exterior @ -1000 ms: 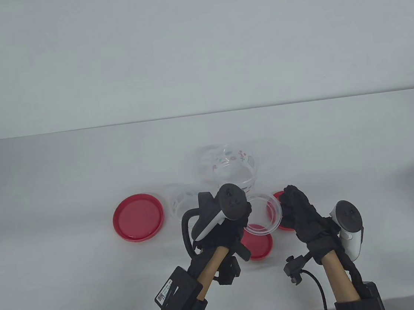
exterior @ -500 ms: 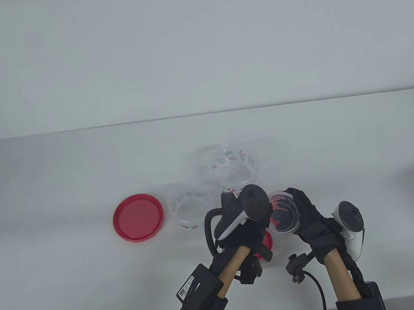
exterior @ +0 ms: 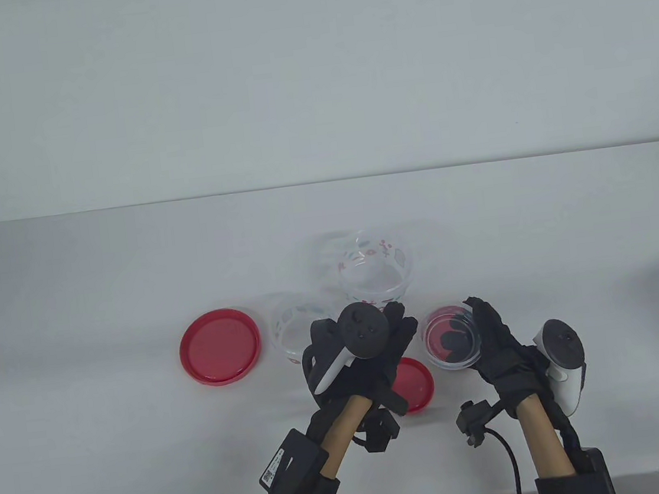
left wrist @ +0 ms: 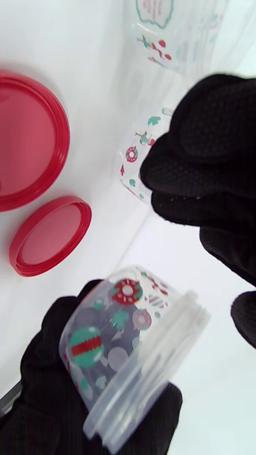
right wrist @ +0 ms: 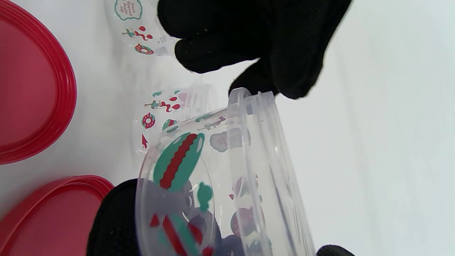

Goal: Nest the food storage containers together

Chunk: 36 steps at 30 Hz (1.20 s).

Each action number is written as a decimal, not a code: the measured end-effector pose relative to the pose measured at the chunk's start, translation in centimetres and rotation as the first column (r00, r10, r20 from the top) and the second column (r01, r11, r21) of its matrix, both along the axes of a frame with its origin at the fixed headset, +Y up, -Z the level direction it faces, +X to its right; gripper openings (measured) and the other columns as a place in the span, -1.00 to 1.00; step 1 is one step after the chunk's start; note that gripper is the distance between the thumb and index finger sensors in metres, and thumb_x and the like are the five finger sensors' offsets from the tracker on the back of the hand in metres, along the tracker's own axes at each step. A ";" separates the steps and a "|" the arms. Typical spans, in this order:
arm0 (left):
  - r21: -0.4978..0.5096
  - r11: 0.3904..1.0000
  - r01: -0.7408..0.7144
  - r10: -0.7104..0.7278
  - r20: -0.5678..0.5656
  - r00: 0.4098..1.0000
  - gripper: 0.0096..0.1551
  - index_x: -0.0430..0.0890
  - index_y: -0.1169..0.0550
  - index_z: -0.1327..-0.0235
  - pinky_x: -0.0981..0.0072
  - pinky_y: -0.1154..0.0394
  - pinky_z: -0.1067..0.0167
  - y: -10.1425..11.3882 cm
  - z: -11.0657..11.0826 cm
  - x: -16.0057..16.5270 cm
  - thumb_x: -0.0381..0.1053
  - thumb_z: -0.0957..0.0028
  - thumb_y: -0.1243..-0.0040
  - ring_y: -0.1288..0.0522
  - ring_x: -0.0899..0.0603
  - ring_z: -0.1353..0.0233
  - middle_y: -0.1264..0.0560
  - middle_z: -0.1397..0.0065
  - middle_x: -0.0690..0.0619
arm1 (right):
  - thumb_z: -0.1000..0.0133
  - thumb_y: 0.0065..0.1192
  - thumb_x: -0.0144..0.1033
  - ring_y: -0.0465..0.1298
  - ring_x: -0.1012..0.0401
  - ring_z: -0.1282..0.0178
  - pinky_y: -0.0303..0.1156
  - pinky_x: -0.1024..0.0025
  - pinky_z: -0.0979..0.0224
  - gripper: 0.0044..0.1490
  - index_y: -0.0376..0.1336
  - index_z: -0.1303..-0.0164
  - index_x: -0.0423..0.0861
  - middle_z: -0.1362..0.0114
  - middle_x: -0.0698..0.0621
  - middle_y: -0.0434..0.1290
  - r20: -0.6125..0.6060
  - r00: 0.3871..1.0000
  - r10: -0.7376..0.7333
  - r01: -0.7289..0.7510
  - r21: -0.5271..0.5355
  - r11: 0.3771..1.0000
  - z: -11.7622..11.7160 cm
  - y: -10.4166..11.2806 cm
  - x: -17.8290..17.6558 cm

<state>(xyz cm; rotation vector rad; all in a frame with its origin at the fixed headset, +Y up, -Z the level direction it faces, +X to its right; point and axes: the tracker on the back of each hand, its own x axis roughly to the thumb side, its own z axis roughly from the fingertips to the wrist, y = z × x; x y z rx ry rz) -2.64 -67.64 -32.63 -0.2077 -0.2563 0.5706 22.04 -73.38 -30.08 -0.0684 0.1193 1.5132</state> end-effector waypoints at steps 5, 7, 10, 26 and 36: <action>-0.031 0.999 0.036 -0.036 -0.014 0.999 -0.26 -0.02 -0.22 -0.77 0.01 -0.53 -0.16 -1.9 -0.3 -0.6 0.28 -0.40 0.27 -0.56 -0.30 -0.23 -0.48 -0.49 -0.20 | -0.42 -0.31 0.10 0.32 -0.25 -0.34 0.38 -0.09 -0.20 -0.07 -0.22 -0.67 -0.40 -0.58 -0.44 0.03 0.004 1.000 -0.002 0.002 -0.001 1.000 0.0 0.0 0.1; -0.053 0.997 0.058 -0.059 -0.012 0.998 -0.27 -0.01 -0.21 -0.77 -0.02 -0.50 -0.21 -2.9 -0.4 -0.5 0.27 -0.40 0.25 -0.52 -0.31 -0.29 -0.44 -0.55 -0.20 | -0.41 -0.31 0.10 0.33 -0.25 -0.34 0.38 -0.09 -0.20 -0.06 -0.22 -0.67 -0.41 -0.58 -0.44 0.03 0.004 1.000 -0.007 0.007 -0.003 1.000 0.0 0.1 0.1; -0.077 0.990 0.119 -0.120 -0.008 0.993 -0.29 0.01 -0.22 -0.77 -0.04 -0.45 -0.29 -4.2 -0.5 -0.2 0.27 -0.40 0.23 -0.46 -0.33 -0.38 -0.37 -0.62 -0.20 | -0.41 -0.32 0.10 0.33 -0.25 -0.34 0.38 -0.09 -0.20 -0.07 -0.22 -0.67 -0.40 -0.58 -0.44 0.03 0.005 1.000 -0.009 0.009 -0.004 1.000 0.0 0.1 0.1; -0.211 0.838 0.503 -0.509 0.033 0.860 -0.35 0.09 -0.14 -0.69 -0.02 -0.31 -0.45 -9.5 -1.9 2.0 0.19 -0.38 0.05 -0.22 -0.23 -0.49 -0.12 -0.68 -0.05 | -0.41 -0.30 0.09 0.33 -0.25 -0.33 0.38 -0.09 -0.19 -0.07 -0.21 -0.67 -0.41 -0.58 -0.45 0.04 -0.001 1.000 -0.004 0.004 -0.022 1.000 0.0 0.0 0.0; -0.178 0.831 0.528 -0.538 -0.015 0.843 -0.60 0.10 -0.31 -0.48 -0.01 -0.34 -0.42 -9.7 -1.8 2.7 0.07 -0.42 0.10 -0.28 -0.19 -0.42 -0.20 -0.58 0.00 | -0.41 -0.30 0.09 0.34 -0.25 -0.33 0.38 -0.09 -0.19 -0.06 -0.20 -0.67 -0.41 -0.58 -0.45 0.04 -0.014 1.000 0.009 -0.010 -0.021 1.000 -0.1 0.0 -0.1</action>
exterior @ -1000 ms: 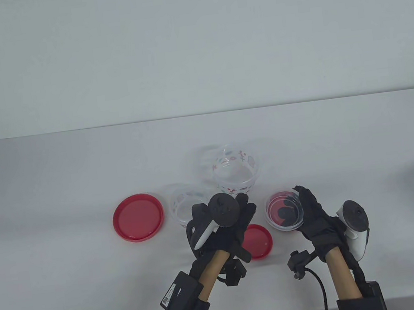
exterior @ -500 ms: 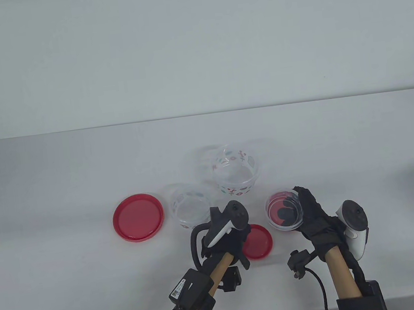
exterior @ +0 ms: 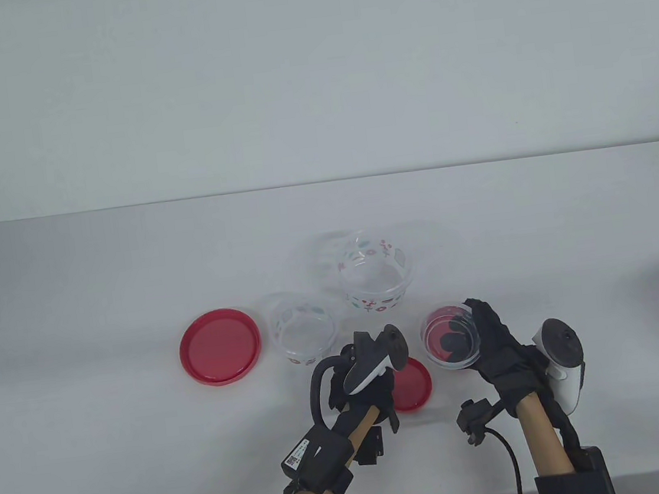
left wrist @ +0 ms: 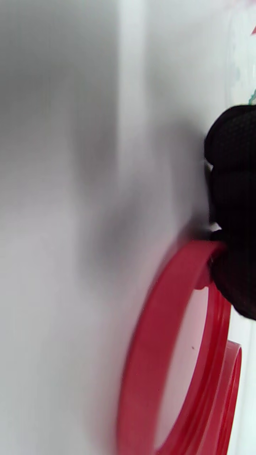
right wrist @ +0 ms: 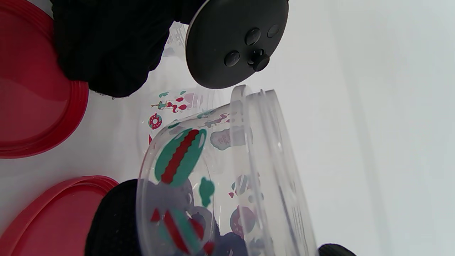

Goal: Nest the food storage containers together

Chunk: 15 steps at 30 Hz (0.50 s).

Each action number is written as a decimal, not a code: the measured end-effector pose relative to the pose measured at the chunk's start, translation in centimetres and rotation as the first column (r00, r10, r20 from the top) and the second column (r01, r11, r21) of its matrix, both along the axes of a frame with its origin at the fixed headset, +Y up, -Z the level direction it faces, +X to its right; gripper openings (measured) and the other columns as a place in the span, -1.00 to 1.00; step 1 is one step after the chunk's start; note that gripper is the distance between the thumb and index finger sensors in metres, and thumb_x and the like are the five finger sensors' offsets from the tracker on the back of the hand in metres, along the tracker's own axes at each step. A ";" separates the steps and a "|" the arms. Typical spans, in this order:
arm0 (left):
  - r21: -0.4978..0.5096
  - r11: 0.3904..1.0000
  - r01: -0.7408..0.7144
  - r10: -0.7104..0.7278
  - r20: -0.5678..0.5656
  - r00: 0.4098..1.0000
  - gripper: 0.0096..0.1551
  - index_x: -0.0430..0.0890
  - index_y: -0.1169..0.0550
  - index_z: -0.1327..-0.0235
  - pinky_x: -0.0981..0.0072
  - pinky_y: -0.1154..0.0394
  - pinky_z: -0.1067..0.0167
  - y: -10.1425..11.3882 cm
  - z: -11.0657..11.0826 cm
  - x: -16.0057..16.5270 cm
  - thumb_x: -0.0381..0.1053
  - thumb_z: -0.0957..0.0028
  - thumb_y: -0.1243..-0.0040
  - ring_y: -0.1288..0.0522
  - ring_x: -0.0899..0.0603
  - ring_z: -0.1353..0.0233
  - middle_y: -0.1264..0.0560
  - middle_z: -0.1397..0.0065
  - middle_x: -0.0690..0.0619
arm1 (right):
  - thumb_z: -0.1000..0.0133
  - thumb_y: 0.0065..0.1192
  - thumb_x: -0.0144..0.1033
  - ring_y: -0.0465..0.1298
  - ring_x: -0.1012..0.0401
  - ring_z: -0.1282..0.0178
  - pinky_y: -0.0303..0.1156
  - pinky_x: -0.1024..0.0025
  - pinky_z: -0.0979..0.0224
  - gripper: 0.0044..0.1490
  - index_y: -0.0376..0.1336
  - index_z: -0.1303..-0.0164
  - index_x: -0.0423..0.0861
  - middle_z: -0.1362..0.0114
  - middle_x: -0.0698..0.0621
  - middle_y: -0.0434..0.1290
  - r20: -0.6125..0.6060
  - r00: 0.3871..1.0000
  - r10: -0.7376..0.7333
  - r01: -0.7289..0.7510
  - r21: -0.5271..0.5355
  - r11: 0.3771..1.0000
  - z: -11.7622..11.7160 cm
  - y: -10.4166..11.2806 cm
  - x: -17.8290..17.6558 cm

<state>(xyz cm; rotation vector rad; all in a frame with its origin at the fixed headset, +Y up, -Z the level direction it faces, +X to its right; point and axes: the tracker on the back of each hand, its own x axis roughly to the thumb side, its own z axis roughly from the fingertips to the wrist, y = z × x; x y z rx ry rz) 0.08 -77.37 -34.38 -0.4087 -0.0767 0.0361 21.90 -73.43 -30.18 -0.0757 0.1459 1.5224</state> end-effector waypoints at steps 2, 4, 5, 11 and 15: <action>0.003 1.000 0.004 -0.004 -0.002 1.000 -0.61 0.09 -0.32 -0.47 -0.02 -0.34 -0.42 0.0 0.0 0.1 0.07 -0.41 0.09 -0.28 -0.19 -0.42 -0.21 -0.58 -0.01 | -0.41 -0.30 0.09 0.33 -0.25 -0.33 0.38 -0.09 -0.19 -0.07 -0.20 -0.67 -0.41 -0.58 -0.45 0.04 -0.004 1.000 0.002 -0.002 0.001 1.000 0.0 0.0 0.0; 0.006 1.000 0.002 -0.001 -0.006 1.000 -0.61 0.09 -0.33 -0.46 -0.01 -0.34 -0.42 0.1 0.0 0.1 0.06 -0.41 0.08 -0.29 -0.19 -0.42 -0.22 -0.57 -0.01 | -0.41 -0.30 0.09 0.33 -0.25 -0.33 0.38 -0.09 -0.19 -0.07 -0.20 -0.67 -0.41 -0.58 -0.45 0.04 -0.004 1.000 0.005 -0.005 0.003 1.000 0.0 0.0 0.0; 0.008 1.000 0.000 0.000 -0.005 1.000 -0.61 0.09 -0.33 -0.46 -0.01 -0.34 -0.42 0.1 0.1 0.0 0.06 -0.41 0.08 -0.29 -0.18 -0.41 -0.22 -0.57 -0.01 | -0.41 -0.30 0.09 0.33 -0.25 -0.33 0.38 -0.09 -0.19 -0.07 -0.20 -0.67 -0.41 -0.58 -0.45 0.04 -0.004 1.000 0.006 -0.006 0.005 1.000 0.0 0.0 0.0; 0.003 0.994 -0.113 0.113 -0.003 0.994 -0.61 0.10 -0.36 -0.44 0.02 -0.37 -0.40 0.3 0.3 -1.0 0.07 -0.39 0.06 -0.32 -0.17 -0.39 -0.25 -0.56 -0.02 | -0.41 -0.29 0.09 0.34 -0.25 -0.32 0.38 -0.10 -0.18 -0.07 -0.20 -0.67 -0.42 -0.57 -0.45 0.04 -0.031 0.998 0.049 -0.048 0.025 0.999 0.1 0.4 -0.4; 0.053 0.981 -0.186 0.187 -0.018 0.982 -0.60 0.05 -0.37 -0.43 0.09 -0.55 -0.19 1.4 0.6 -1.9 0.05 -0.38 0.05 -0.54 -0.18 -0.22 -0.42 -0.49 -0.08 | -0.41 -0.28 0.09 0.34 -0.25 -0.32 0.38 -0.09 -0.18 -0.07 -0.19 -0.66 -0.41 -0.57 -0.45 0.05 -0.048 0.994 0.097 -0.095 0.045 0.994 0.3 0.8 -1.0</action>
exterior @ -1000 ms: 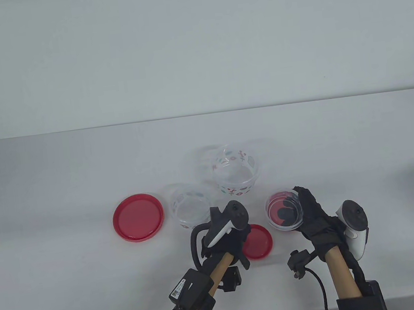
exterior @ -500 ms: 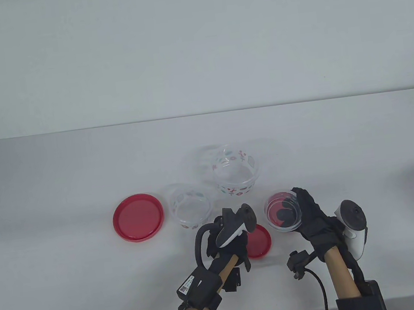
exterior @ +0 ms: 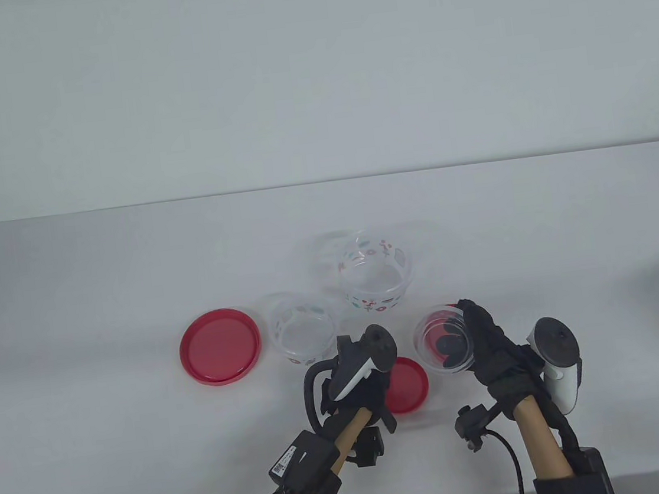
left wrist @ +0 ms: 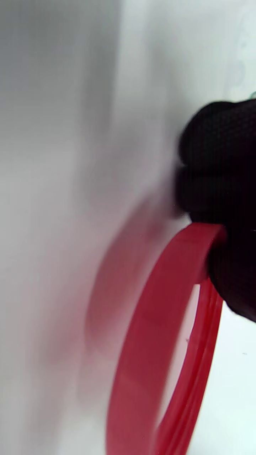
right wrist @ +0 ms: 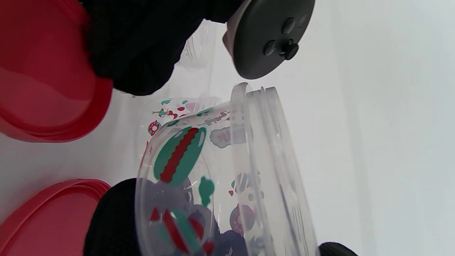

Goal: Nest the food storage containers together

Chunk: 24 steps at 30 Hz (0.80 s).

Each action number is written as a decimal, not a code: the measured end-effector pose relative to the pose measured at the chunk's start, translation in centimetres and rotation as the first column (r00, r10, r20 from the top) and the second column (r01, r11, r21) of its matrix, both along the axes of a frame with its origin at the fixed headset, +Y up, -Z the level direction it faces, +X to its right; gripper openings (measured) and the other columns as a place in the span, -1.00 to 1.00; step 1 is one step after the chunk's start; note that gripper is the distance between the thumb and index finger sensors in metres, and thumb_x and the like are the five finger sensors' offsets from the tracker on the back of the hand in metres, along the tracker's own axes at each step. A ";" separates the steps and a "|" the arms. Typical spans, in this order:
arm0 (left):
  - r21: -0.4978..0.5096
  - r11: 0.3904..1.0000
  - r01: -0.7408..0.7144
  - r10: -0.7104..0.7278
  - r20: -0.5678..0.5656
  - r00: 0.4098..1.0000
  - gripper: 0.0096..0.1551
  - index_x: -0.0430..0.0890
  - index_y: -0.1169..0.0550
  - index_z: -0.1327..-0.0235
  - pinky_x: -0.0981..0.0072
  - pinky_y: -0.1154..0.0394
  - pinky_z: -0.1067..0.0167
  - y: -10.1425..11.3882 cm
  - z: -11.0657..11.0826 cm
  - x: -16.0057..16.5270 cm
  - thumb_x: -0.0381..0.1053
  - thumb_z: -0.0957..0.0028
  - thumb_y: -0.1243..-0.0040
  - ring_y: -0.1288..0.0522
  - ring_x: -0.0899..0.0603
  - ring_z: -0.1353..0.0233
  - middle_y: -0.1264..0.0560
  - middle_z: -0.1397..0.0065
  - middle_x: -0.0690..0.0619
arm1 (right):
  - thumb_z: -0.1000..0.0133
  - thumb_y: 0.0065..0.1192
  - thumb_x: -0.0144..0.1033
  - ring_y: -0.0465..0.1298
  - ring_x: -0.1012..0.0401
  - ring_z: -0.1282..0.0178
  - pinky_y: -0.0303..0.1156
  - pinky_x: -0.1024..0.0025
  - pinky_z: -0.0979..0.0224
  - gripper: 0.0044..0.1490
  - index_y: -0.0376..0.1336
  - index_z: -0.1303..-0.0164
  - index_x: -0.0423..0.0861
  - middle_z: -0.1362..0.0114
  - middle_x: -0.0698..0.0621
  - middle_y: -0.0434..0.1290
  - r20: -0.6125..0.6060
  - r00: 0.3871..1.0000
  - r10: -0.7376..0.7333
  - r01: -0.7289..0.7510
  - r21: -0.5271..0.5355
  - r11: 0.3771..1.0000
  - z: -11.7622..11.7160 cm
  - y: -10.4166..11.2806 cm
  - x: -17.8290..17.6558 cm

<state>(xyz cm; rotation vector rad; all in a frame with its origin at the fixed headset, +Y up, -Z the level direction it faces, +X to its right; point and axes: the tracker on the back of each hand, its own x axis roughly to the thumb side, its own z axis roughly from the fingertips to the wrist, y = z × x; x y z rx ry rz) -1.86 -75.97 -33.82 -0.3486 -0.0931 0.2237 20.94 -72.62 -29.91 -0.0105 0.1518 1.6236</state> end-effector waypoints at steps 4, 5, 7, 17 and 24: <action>0.044 0.997 -0.071 0.072 -0.025 0.997 -0.57 -0.04 -0.31 -0.43 0.18 -0.65 0.05 1.0 0.2 -0.4 0.05 -0.36 0.06 -0.69 -0.10 0.02 -0.62 -0.25 -0.08 | -0.41 -0.28 0.09 0.34 -0.25 -0.31 0.38 -0.09 -0.17 -0.07 -0.18 -0.66 -0.41 -0.57 -0.45 0.06 -0.013 1.000 0.021 -0.021 -0.005 1.000 0.1 -0.1 -0.3; 0.055 0.994 -0.093 0.095 -0.027 0.995 -0.56 -0.06 -0.30 -0.43 0.18 -0.65 0.07 1.3 0.2 -0.5 0.05 -0.36 0.06 -0.69 -0.09 0.04 -0.63 -0.22 -0.06 | -0.41 -0.28 0.09 0.35 -0.25 -0.31 0.38 -0.09 -0.17 -0.07 -0.18 -0.66 -0.41 -0.57 -0.45 0.06 -0.015 1.000 0.026 -0.026 -0.007 1.000 0.1 -0.1 -0.3; 0.076 0.990 -0.123 0.125 -0.025 0.992 -0.53 -0.07 -0.24 -0.46 0.19 -0.64 0.06 1.9 0.3 -0.5 0.04 -0.36 0.08 -0.68 -0.07 0.04 -0.61 -0.21 -0.02 | -0.41 -0.28 0.09 0.35 -0.25 -0.31 0.39 -0.09 -0.17 -0.07 -0.18 -0.66 -0.42 -0.57 -0.46 0.06 -0.017 0.999 0.033 -0.033 -0.010 0.999 0.0 -0.2 -0.3; 0.211 0.930 -0.301 0.320 -0.058 0.946 -0.32 -0.17 -0.07 -0.68 0.14 -0.62 -0.06 4.8 1.0 -1.3 -0.02 -0.35 0.12 -0.65 -0.10 -0.09 -0.49 -0.34 -0.03 | -0.40 -0.27 0.09 0.35 -0.25 -0.30 0.39 -0.09 -0.17 -0.06 -0.17 -0.66 -0.42 -0.56 -0.46 0.07 -0.021 0.997 0.073 -0.074 -0.027 0.997 0.1 -0.5 -0.5; 0.229 0.834 -0.503 0.526 -0.051 0.849 -0.42 -0.14 -0.20 -0.62 0.09 -0.61 -0.09 5.6 1.3 -2.1 -0.01 -0.36 0.17 -0.63 -0.16 -0.12 -0.48 -0.34 -0.04 | -0.40 -0.27 0.09 0.36 -0.25 -0.30 0.39 -0.09 -0.16 -0.06 -0.16 -0.66 -0.42 -0.56 -0.45 0.07 -0.024 0.997 0.078 -0.079 -0.034 0.996 0.1 -0.6 -0.7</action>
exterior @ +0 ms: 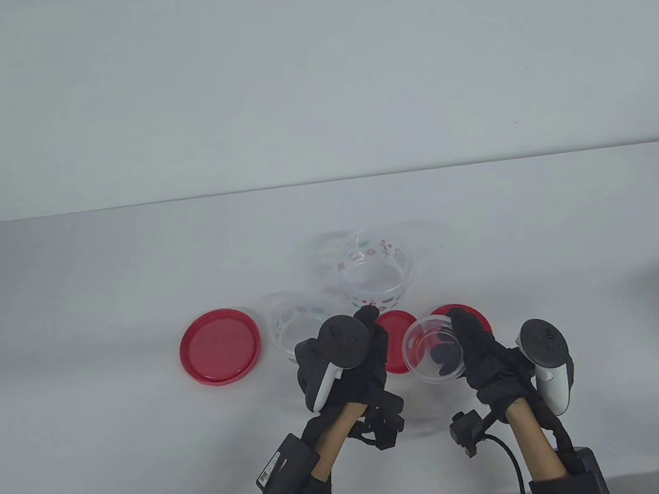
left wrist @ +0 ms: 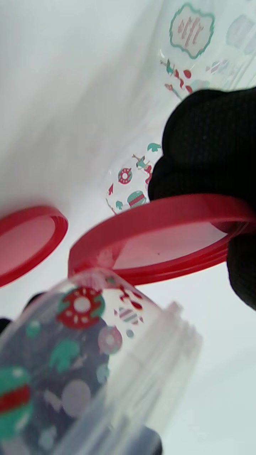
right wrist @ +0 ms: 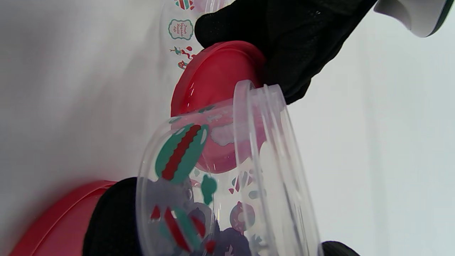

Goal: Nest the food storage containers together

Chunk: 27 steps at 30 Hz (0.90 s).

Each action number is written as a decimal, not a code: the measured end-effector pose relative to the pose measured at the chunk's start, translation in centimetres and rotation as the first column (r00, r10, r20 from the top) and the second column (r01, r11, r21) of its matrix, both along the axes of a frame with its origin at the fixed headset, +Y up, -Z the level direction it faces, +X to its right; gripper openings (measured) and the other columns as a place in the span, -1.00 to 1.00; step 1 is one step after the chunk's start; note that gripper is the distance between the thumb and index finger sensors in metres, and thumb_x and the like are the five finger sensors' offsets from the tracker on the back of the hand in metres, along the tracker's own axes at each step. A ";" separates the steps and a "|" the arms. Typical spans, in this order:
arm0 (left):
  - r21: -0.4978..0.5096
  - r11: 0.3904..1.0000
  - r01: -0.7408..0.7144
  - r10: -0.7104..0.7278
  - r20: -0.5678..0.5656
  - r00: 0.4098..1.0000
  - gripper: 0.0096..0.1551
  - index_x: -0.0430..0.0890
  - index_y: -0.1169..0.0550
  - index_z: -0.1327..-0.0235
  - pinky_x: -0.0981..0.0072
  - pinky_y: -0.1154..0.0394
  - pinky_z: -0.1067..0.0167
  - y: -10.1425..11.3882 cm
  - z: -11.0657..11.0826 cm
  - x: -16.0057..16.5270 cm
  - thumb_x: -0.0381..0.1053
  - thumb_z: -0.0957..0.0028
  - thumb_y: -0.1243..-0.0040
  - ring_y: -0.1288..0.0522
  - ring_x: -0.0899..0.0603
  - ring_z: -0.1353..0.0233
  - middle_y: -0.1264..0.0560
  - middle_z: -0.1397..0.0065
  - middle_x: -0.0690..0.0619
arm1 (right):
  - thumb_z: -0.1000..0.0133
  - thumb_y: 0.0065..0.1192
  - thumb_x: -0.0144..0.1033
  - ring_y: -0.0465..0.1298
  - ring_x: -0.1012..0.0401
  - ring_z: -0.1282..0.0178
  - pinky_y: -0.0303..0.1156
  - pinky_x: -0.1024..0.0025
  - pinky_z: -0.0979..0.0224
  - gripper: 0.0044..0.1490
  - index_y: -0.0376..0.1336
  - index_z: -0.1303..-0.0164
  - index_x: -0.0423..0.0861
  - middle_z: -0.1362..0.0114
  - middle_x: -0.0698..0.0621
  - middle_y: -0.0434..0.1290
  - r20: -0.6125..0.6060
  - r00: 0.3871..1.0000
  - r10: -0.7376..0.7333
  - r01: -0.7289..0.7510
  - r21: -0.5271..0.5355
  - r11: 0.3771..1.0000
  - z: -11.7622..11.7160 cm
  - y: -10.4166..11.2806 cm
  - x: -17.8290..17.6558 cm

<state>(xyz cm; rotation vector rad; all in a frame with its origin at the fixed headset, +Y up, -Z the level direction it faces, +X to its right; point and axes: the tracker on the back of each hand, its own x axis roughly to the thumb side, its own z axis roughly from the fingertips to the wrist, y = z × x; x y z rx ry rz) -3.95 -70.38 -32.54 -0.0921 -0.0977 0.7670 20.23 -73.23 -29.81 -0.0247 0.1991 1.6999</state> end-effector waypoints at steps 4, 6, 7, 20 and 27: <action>-0.065 0.983 -0.170 0.174 0.055 0.983 -0.38 -0.26 -0.11 -0.53 0.00 -0.58 -0.16 -0.4 -0.1 -0.1 0.06 -0.35 0.26 -0.62 -0.29 -0.23 -0.45 -0.43 -0.17 | -0.40 -0.27 0.09 0.36 -0.25 -0.30 0.39 -0.09 -0.16 -0.06 -0.16 -0.66 -0.41 -0.56 -0.45 0.08 -0.007 1.000 0.013 -0.013 -0.003 1.000 0.0 -0.1 -0.2; -0.091 0.961 -0.261 0.269 0.101 0.958 -0.36 -0.28 -0.08 -0.50 -0.08 -0.54 -0.21 -0.7 -0.1 0.0 0.10 -0.34 0.29 -0.58 -0.37 -0.31 -0.40 -0.50 -0.26 | -0.40 -0.27 0.09 0.36 -0.25 -0.30 0.39 -0.09 -0.16 -0.07 -0.16 -0.66 -0.41 -0.56 -0.45 0.08 -0.006 1.000 0.014 -0.014 -0.006 1.000 0.0 -0.2 -0.3; -0.098 0.947 -0.307 0.317 0.115 0.941 -0.36 -0.29 -0.06 -0.48 -0.10 -0.52 -0.23 -0.8 0.0 0.1 0.10 -0.34 0.30 -0.55 -0.41 -0.33 -0.38 -0.52 -0.31 | -0.40 -0.27 0.09 0.36 -0.25 -0.30 0.39 -0.09 -0.16 -0.07 -0.16 -0.66 -0.41 -0.56 -0.45 0.08 -0.004 1.000 0.015 -0.015 -0.007 1.000 -0.1 -0.2 -0.2; 0.144 0.984 -0.106 0.038 0.412 0.911 -0.41 -0.03 0.15 -0.45 -0.31 -0.30 -0.40 1.0 2.3 3.2 0.18 -0.34 0.38 -0.08 -0.50 -0.67 0.08 -0.78 -0.16 | -0.40 -0.27 0.10 0.36 -0.24 -0.30 0.40 -0.08 -0.16 -0.07 -0.16 -0.66 -0.41 -0.56 -0.44 0.08 0.049 0.998 0.026 -0.025 -0.013 1.000 -0.2 -0.7 0.0; 0.291 0.956 0.027 -0.161 0.445 0.881 -0.42 0.08 0.14 -0.45 -0.29 -0.07 -0.56 1.3 3.5 4.4 0.20 -0.33 0.30 0.08 -0.36 -0.77 0.08 -0.82 0.00 | -0.40 -0.28 0.10 0.36 -0.23 -0.30 0.40 -0.07 -0.16 -0.06 -0.16 -0.66 -0.41 -0.56 -0.44 0.08 0.063 0.996 -0.061 0.064 -0.032 0.997 0.0 -0.8 -0.3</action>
